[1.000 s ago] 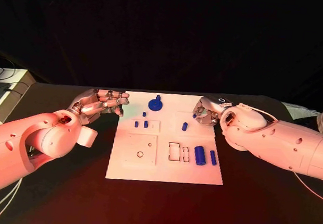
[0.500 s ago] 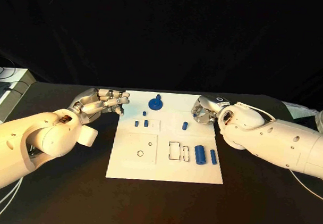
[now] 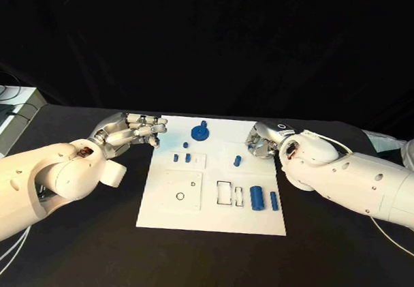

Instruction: Assemble the parts on the task board

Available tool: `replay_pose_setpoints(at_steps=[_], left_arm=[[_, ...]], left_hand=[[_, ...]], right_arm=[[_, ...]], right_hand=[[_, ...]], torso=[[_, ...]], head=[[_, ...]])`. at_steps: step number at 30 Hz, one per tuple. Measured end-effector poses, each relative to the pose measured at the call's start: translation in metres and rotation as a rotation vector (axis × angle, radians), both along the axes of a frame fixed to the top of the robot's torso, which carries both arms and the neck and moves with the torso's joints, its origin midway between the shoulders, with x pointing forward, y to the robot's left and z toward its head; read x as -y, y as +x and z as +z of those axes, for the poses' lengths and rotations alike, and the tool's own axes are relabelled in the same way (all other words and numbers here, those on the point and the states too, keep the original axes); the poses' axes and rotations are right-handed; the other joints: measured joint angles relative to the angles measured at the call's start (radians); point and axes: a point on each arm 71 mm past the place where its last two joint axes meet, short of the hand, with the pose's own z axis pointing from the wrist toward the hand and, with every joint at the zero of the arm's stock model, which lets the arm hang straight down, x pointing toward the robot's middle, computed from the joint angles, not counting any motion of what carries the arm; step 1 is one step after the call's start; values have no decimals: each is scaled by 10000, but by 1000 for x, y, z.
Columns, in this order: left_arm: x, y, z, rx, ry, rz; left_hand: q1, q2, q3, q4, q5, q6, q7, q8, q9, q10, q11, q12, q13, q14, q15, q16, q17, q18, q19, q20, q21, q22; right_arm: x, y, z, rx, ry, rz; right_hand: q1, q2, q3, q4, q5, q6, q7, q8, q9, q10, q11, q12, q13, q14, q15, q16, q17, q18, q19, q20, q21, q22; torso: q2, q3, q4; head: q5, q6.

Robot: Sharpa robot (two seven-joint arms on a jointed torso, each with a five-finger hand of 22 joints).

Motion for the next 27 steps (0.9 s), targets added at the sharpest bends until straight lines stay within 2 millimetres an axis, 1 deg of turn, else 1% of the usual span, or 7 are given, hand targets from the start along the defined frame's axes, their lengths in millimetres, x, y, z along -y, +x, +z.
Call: replay_pose_setpoints(at_steps=[2,4,8,13,21,24,27], left_arm=[[0,0,0,0,5,-4],[0,0,0,2,10,-11],[0,0,0,5,23,-19],[0,0,0,9,42,-20],[-1,1,-1,10,65,-13],[-1,1,-1,10,68,-18],[-2,1,-1,8,75,-9]], left_hand=[[0,0,0,0,0,0,0,0,0,0,0,0,0,0,0,0,0,1,0,0,-38,1],[0,0,0,0,0,0,0,0,0,0,0,0,0,0,0,0,0,1,0,0,-38,8],[0,0,0,0,0,0,0,0,2,0,0,0,0,0,0,0,4,1,0,0,-38,15],[0,0,0,0,0,0,0,0,8,0,0,0,0,0,0,0,9,1,0,0,-37,31],[40,39,-28,-28,0,0,0,0,8,0,0,0,0,0,0,-39,18,0,0,0,-37,42],[40,39,-28,-28,0,0,0,0,8,0,0,-50,-13,0,0,-39,17,1,0,0,-37,58],[40,39,-28,-28,0,0,0,0,7,0,0,-50,-13,0,0,-39,30,1,0,0,-37,75]], right_arm=[[0,0,0,25,6,-11],[0,0,0,50,12,-26],[-1,-1,-1,86,22,-67],[-1,-2,-1,144,36,-110],[0,-6,-1,326,174,-175],[1,-8,1,440,296,-176],[2,-11,6,624,537,-182]], right_hand=[[41,65,64,-42,-183,151,-50,7,9,74,45,18,2,-17,-59,0,0,1,3,-8,0,64],[65,116,154,-131,-386,302,-103,6,77,124,91,19,9,3,-146,0,-9,-54,-2,-115,-37,179],[63,172,303,-280,-542,387,-122,-2,178,129,88,17,17,2,-148,0,25,-168,-40,-188,-74,376],[8,252,395,-373,-619,389,-124,-13,239,137,81,-11,66,2,-148,0,89,-269,-40,-257,-143,616],[-27,288,475,-380,-664,388,-124,-42,248,138,80,31,57,4,-148,-1,148,-284,-2,-289,-485,1123],[-28,288,481,-374,-690,388,-124,-55,562,138,80,47,56,6,-149,-1,163,-285,112,-257,-759,1437],[-27,288,494,-361,-695,387,-123,-46,598,138,80,47,55,8,-149,-1,167,-285,127,-272,-885,1556]], torso=[[0,0,-2],[0,1,-1],[-3,1,-4],[-4,2,-7],[-5,6,-10],[-6,5,-8],[-7,5,-10]], head=[[1,-6],[2,-12],[2,-16],[11,-19],[69,-5],[92,-4],[113,-7]])
